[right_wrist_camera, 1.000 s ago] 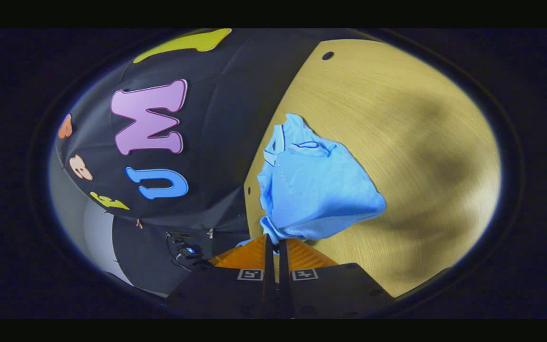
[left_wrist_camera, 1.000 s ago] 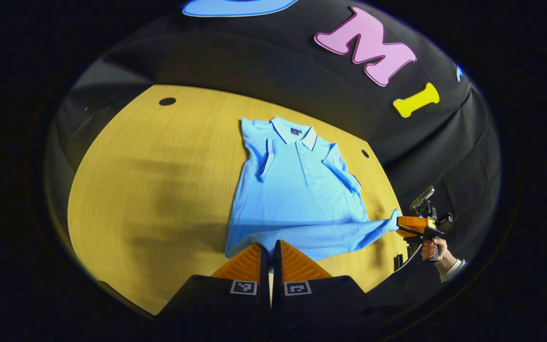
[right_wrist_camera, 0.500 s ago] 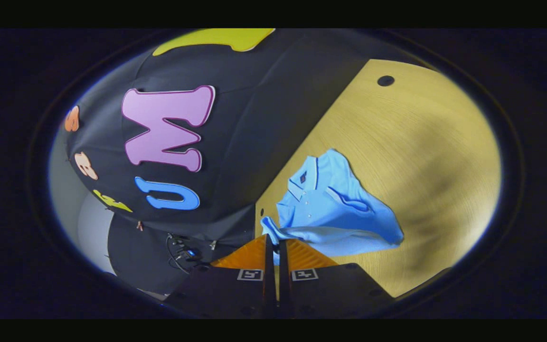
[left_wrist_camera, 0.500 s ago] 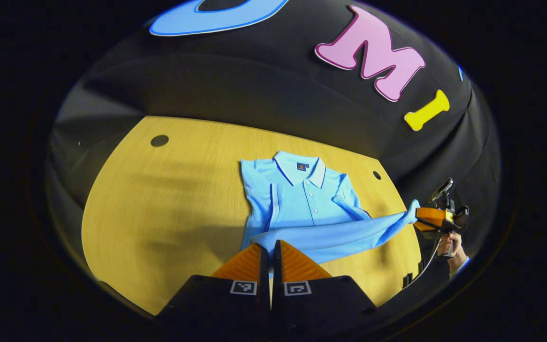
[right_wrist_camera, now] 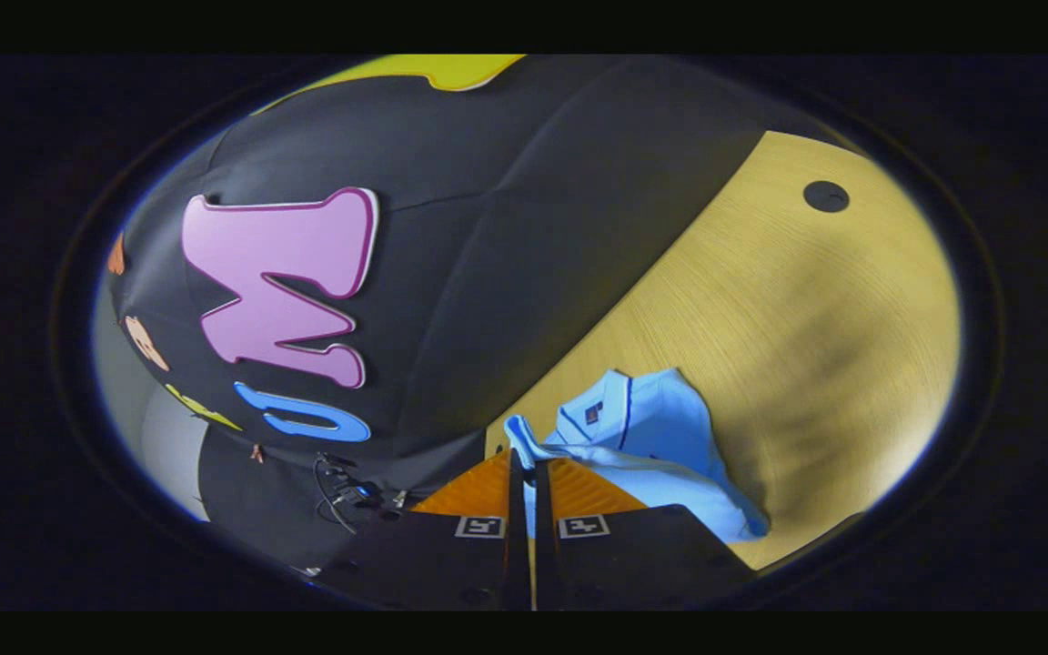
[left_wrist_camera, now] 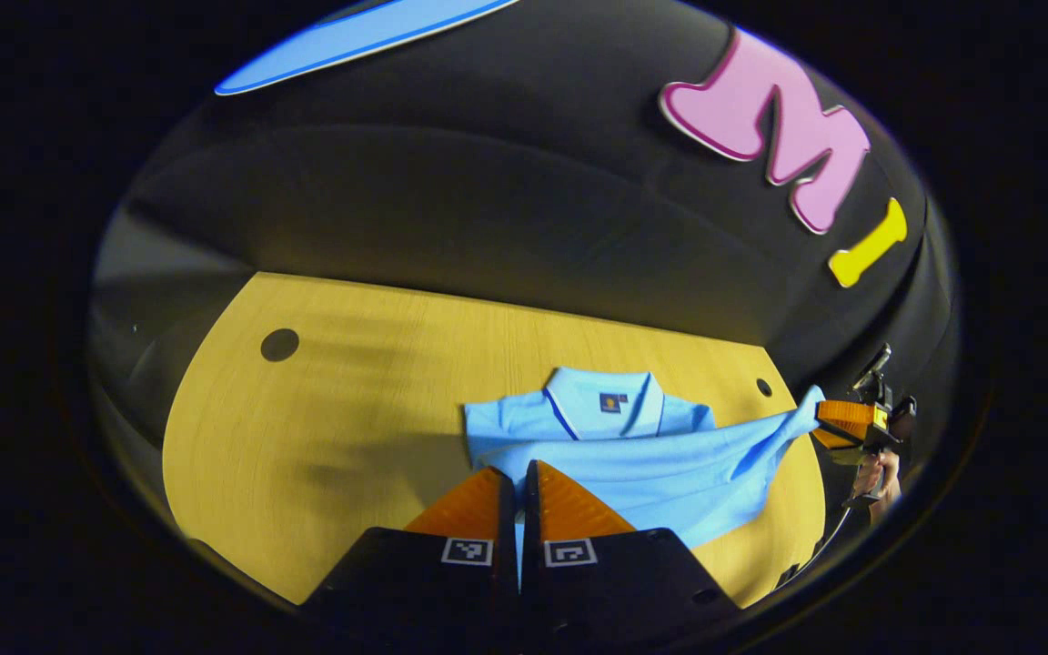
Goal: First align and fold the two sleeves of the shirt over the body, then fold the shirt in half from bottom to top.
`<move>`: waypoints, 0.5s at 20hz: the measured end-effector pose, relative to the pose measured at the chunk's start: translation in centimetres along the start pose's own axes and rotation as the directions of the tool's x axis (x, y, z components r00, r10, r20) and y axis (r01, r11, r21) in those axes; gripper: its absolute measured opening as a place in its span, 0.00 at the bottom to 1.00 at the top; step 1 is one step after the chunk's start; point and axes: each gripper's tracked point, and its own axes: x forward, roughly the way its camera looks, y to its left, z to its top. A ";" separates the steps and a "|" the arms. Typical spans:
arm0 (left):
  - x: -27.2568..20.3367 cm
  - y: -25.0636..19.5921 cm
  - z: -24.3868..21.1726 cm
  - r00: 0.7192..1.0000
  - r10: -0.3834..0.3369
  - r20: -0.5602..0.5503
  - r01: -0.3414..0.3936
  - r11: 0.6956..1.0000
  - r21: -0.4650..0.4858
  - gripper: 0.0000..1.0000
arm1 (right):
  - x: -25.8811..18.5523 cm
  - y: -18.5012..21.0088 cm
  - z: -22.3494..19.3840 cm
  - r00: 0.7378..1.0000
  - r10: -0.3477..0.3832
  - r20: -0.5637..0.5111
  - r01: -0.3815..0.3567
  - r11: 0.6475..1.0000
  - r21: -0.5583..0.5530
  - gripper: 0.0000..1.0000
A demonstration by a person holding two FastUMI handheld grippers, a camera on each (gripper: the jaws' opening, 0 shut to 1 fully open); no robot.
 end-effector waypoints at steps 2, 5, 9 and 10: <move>2.3 0.8 0.9 1.000 0.024 0.005 -0.024 1.000 -0.004 0.06 | 1.8 -1.0 1.4 1.000 -0.024 0.006 0.024 0.999 -0.026 0.06; 5.8 1.7 1.2 0.998 0.066 -0.015 -0.066 0.998 -0.010 0.11 | 5.3 -3.0 1.8 0.997 -0.072 0.002 0.072 0.997 -0.038 0.07; 8.3 2.8 -0.1 0.991 0.132 -0.035 -0.132 0.991 -0.007 0.13 | 7.4 -6.8 1.7 0.985 -0.170 0.000 0.170 0.985 -0.042 0.00; 8.4 2.7 0.1 0.991 0.134 -0.023 -0.134 0.991 -0.016 0.19 | 7.8 -7.3 0.9 0.983 -0.181 -0.005 0.181 0.982 -0.049 0.00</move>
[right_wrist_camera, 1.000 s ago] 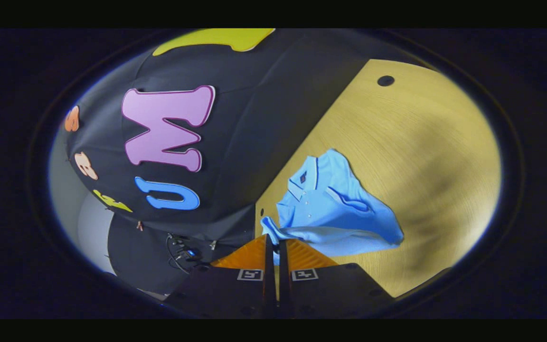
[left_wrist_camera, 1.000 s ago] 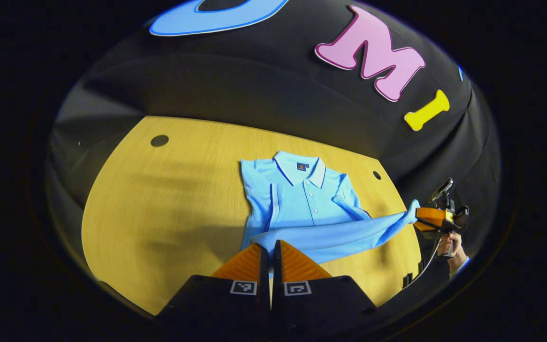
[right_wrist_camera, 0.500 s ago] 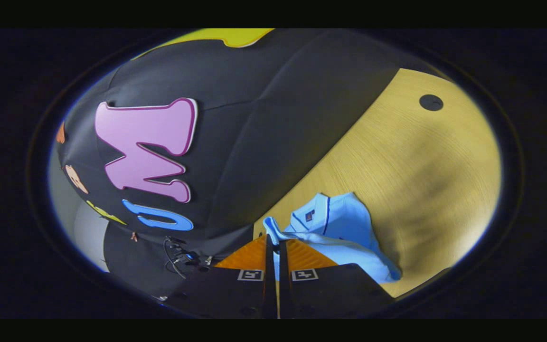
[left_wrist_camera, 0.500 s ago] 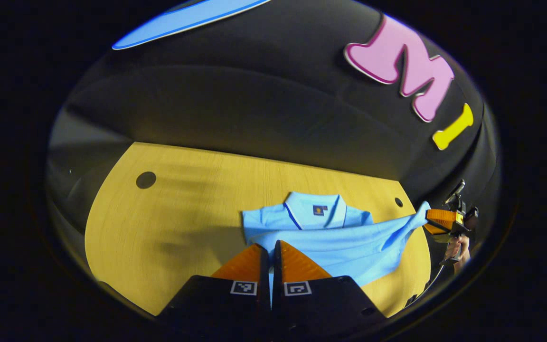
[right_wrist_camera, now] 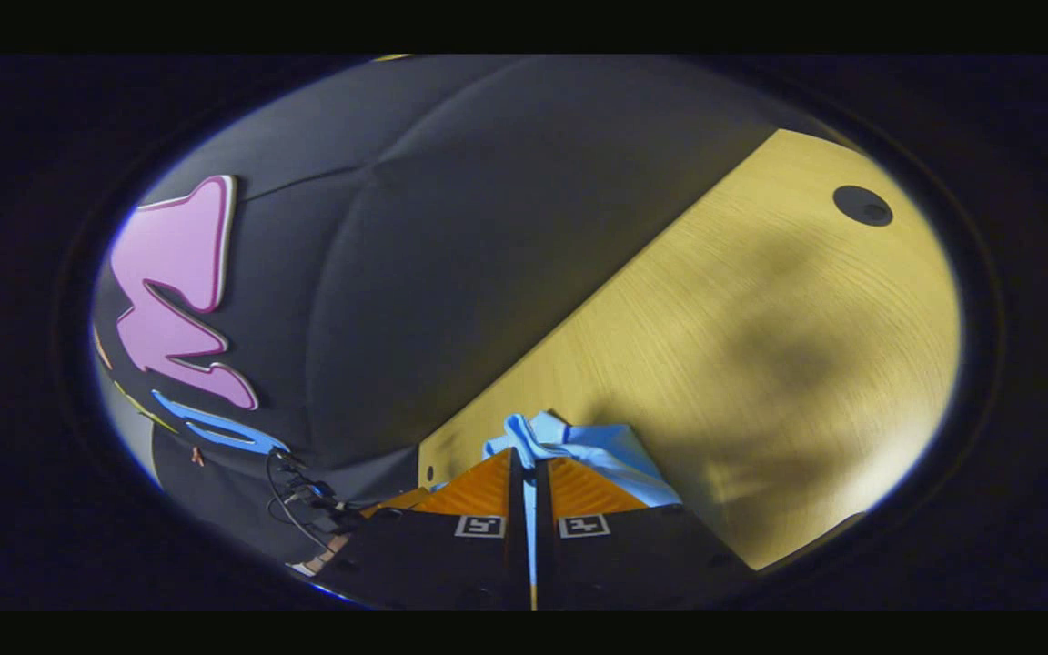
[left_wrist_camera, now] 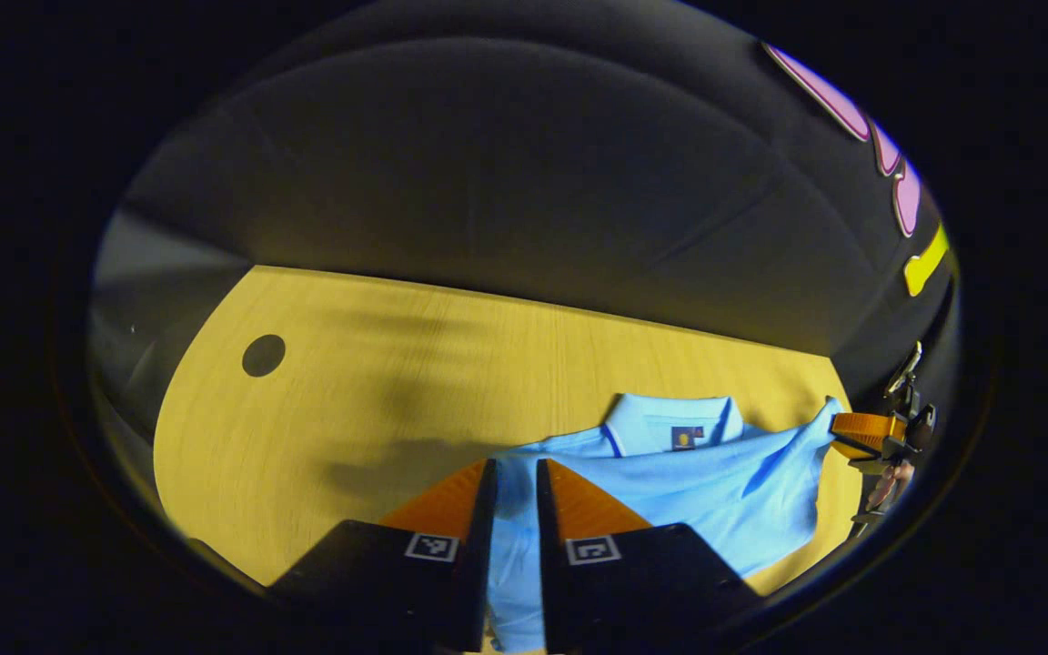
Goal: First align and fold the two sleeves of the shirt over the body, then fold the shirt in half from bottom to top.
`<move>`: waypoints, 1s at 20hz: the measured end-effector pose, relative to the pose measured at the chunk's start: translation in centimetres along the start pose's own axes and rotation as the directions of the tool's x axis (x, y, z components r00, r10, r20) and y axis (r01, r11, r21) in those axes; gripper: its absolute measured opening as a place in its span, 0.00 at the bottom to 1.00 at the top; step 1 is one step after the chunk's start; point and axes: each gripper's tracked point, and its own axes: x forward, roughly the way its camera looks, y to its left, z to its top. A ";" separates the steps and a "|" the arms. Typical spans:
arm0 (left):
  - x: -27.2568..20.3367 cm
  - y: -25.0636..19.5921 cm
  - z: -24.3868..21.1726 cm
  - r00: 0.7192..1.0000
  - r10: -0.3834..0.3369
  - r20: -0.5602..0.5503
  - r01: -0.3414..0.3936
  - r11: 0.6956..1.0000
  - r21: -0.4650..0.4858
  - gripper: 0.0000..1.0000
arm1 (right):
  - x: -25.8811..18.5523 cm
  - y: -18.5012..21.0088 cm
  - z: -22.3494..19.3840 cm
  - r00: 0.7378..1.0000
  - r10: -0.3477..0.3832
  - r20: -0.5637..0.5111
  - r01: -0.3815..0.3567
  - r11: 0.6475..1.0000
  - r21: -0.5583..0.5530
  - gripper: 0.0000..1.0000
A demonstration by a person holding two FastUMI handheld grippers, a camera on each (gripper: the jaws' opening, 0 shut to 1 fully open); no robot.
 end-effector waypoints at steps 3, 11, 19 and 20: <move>-0.9 0.2 0.5 0.999 0.028 0.032 -0.028 1.000 0.003 0.78 | -0.5 -0.6 0.1 1.000 -0.020 -0.014 0.020 1.000 -0.022 0.39; -6.6 -2.0 1.5 0.992 0.041 0.121 -0.053 0.994 0.093 0.97 | -3.4 -0.5 0.6 0.994 -0.105 0.034 0.110 0.979 -0.171 0.96; -17.0 -6.5 1.6 0.956 -0.034 0.292 -0.006 0.991 0.133 0.98 | -9.7 6.1 -0.1 0.984 -0.072 0.164 0.135 0.901 -0.413 0.97; -18.8 -6.9 1.3 0.948 -0.046 0.314 -0.002 0.988 0.152 0.98 | -10.8 7.2 -0.6 0.982 -0.064 0.181 0.139 0.887 -0.440 0.98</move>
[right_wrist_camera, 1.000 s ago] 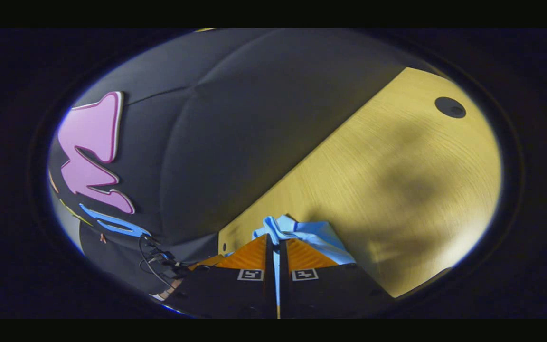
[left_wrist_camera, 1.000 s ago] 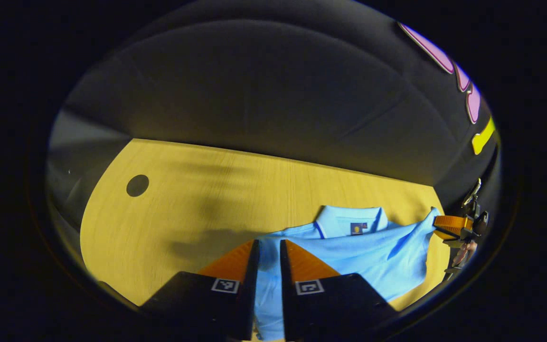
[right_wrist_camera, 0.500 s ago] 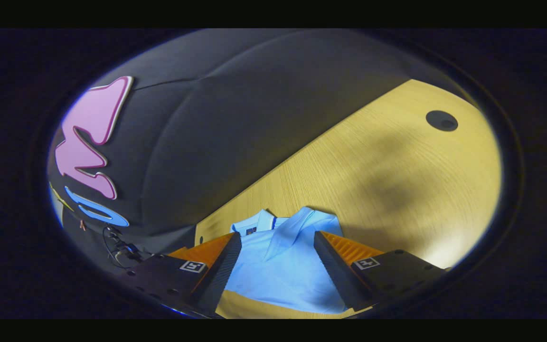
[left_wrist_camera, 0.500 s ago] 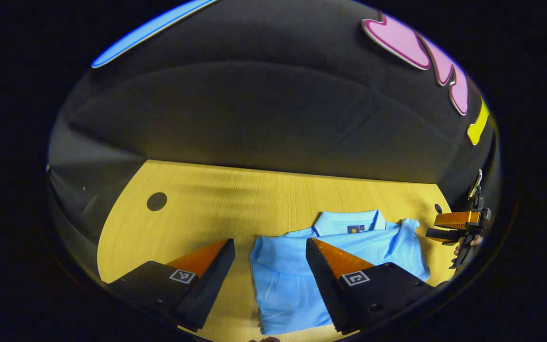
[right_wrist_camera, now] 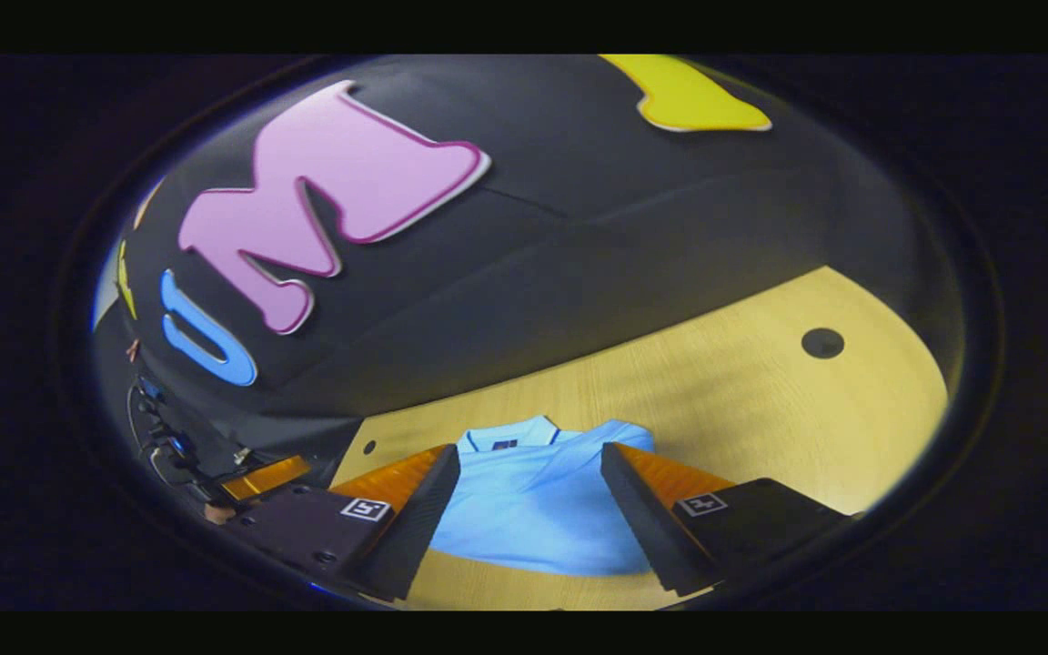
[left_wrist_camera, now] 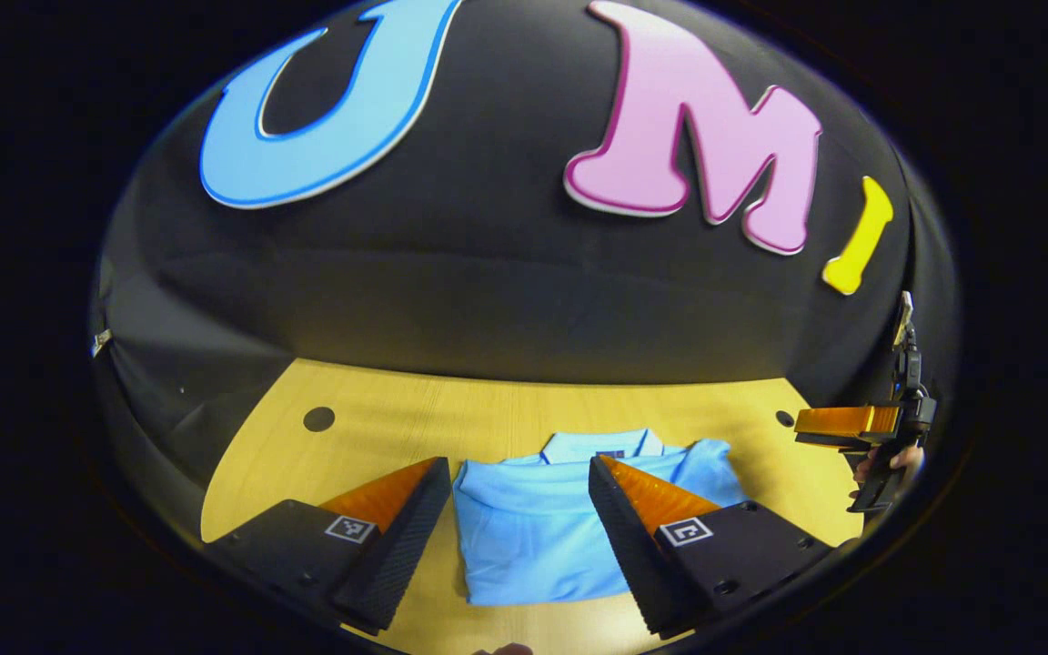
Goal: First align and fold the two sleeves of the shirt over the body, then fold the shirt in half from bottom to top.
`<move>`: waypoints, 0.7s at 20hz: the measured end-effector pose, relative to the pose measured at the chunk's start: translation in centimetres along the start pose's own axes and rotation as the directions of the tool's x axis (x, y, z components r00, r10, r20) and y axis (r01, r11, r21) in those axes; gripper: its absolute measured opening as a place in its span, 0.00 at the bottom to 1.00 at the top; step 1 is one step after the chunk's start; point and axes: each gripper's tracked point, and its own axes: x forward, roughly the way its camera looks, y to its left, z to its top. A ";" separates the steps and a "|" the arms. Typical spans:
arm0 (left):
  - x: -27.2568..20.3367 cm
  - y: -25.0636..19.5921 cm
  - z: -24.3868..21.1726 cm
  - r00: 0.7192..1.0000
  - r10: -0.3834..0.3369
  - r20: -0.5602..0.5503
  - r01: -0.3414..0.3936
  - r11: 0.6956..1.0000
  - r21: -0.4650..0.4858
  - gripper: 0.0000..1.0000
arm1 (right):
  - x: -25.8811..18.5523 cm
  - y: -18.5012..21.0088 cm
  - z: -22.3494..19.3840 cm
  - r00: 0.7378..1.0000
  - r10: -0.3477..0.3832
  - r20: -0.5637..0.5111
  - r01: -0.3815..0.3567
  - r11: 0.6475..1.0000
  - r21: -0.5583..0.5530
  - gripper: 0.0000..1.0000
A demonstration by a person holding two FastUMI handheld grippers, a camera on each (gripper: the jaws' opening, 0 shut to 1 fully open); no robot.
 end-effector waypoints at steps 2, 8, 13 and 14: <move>-3.2 -0.7 0.6 0.999 -0.016 0.037 0.015 0.999 0.028 0.97 | -2.6 1.9 -0.1 0.999 -0.001 0.034 0.003 0.999 -0.053 0.97; -14.2 -1.9 0.9 0.988 -0.052 0.146 0.043 0.997 0.065 0.97 | -12.2 6.5 -1.7 0.989 -0.046 0.141 0.073 0.979 -0.191 0.97; -23.1 -2.0 -0.8 0.978 -0.061 0.201 0.055 0.998 0.037 0.97 | -19.7 9.2 -4.2 0.972 -0.079 0.223 0.133 0.962 -0.239 0.97; -24.8 -1.8 -1.1 0.975 -0.055 0.216 0.048 0.998 0.039 0.97 | -20.9 9.8 -4.9 0.970 -0.077 0.229 0.134 0.961 -0.244 0.98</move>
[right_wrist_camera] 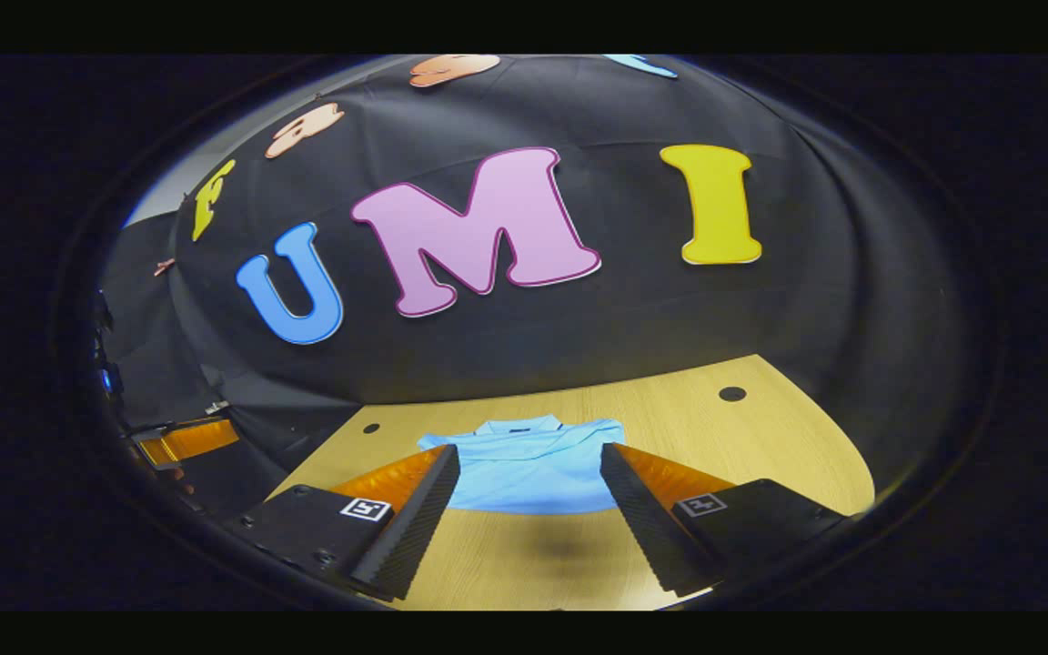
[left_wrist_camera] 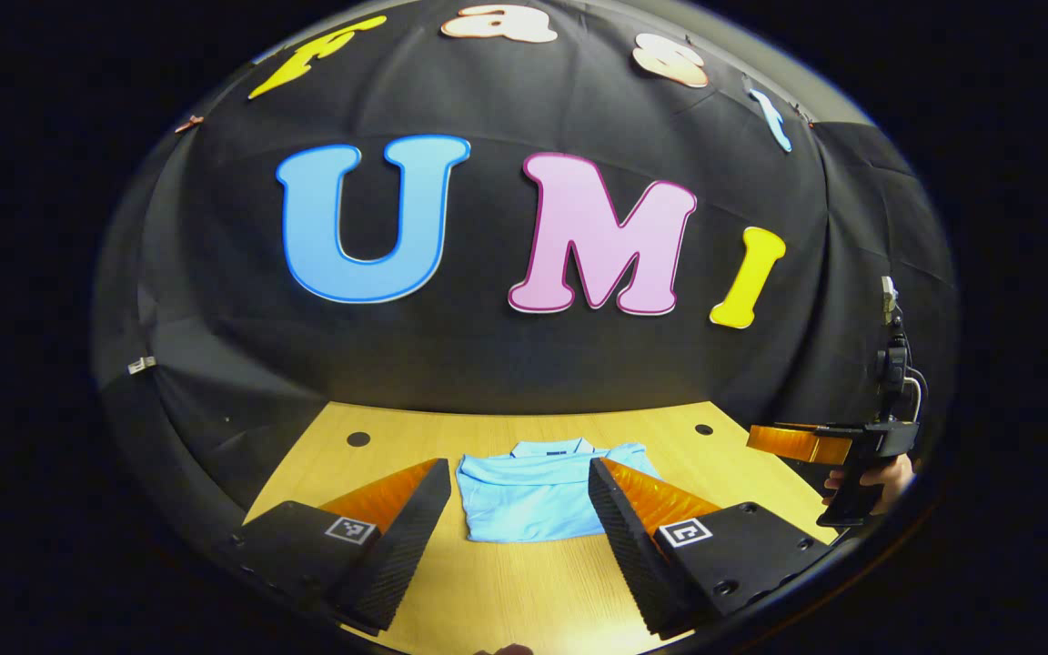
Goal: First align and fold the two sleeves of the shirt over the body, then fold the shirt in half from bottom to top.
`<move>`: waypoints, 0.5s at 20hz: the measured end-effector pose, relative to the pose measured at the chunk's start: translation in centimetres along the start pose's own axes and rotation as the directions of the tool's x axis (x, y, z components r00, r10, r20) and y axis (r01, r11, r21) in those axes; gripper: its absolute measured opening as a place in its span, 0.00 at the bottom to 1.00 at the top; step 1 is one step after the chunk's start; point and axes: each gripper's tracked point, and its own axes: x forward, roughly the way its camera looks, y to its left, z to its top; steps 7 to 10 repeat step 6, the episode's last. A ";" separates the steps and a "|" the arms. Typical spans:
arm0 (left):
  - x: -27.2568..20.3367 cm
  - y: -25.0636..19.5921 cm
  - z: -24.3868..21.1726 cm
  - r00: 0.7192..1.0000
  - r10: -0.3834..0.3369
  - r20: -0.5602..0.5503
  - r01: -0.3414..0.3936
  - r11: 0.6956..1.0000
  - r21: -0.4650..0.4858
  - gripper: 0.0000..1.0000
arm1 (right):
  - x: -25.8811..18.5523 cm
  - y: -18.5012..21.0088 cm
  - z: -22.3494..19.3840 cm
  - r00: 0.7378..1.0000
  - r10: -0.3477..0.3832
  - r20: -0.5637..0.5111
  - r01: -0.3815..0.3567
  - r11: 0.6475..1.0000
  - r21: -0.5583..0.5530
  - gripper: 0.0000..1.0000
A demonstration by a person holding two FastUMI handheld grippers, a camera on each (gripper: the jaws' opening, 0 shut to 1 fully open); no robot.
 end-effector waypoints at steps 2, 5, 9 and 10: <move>-3.3 0.4 -0.1 0.999 0.025 0.021 -0.025 1.000 0.012 0.97 | -2.5 0.8 0.0 1.000 -0.001 0.020 0.001 1.000 -0.019 0.98; -7.9 0.2 -0.7 0.997 0.054 0.046 -0.054 0.999 -0.003 0.97 | -5.9 2.1 -0.6 0.999 0.010 0.033 -0.008 0.999 -0.040 0.98; -9.5 -0.1 -0.9 0.997 0.058 0.060 -0.057 0.998 -0.024 0.97 | -7.1 2.4 -0.9 0.999 0.012 0.029 -0.010 0.998 -0.061 0.90; -9.5 -0.1 -0.9 0.997 0.058 0.060 -0.057 0.998 -0.024 0.97 | -7.1 2.4 -0.9 0.999 0.012 0.029 -0.010 0.998 -0.061 0.90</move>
